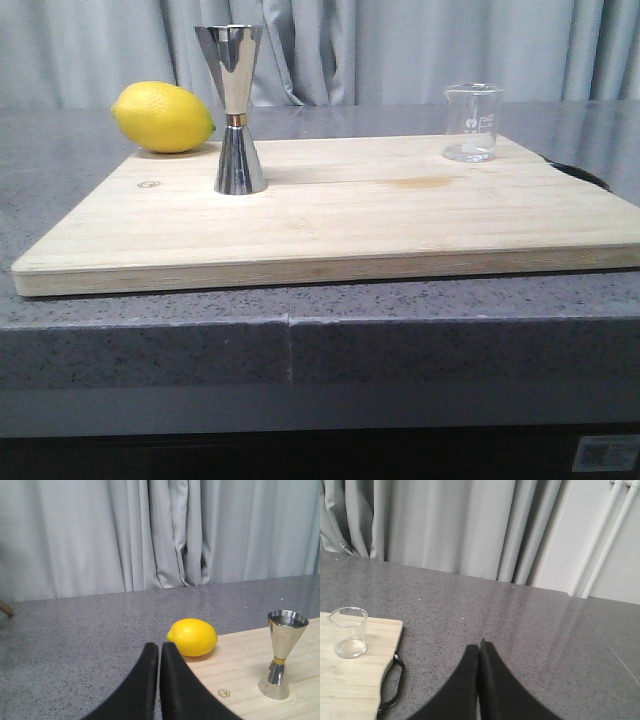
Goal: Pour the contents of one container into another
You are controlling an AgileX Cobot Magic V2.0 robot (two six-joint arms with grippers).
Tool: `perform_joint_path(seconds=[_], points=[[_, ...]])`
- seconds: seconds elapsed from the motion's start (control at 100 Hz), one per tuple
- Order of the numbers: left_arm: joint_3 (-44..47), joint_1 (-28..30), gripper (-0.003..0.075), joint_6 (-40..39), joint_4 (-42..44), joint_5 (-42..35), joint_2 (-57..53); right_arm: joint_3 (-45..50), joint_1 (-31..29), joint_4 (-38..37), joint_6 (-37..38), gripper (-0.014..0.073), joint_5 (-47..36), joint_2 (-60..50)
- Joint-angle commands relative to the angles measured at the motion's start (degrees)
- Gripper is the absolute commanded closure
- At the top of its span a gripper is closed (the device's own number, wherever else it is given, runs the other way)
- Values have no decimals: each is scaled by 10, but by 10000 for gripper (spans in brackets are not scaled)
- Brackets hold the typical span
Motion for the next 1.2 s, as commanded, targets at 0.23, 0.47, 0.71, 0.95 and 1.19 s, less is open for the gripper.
perform_joint_path(seconds=[0.23, 0.47, 0.71, 0.95, 1.19], points=[[-7, -6, 739, 0, -21, -1, -5, -14, -1, -16, 1, 666, -36, 1], [-7, -5, 739, 0, -21, 26, -19, -14, -1, -16, 1, 665, -36, 1], [13, 10, 739, 0, -21, 27, -61, -14, -1, -16, 1, 666, -36, 1], [68, 0, 739, -1, -22, 44, -87, -14, -1, -16, 1, 665, -36, 1], [87, 0, 739, -1, -23, 44, -95, -14, -1, -16, 1, 666, -36, 1]])
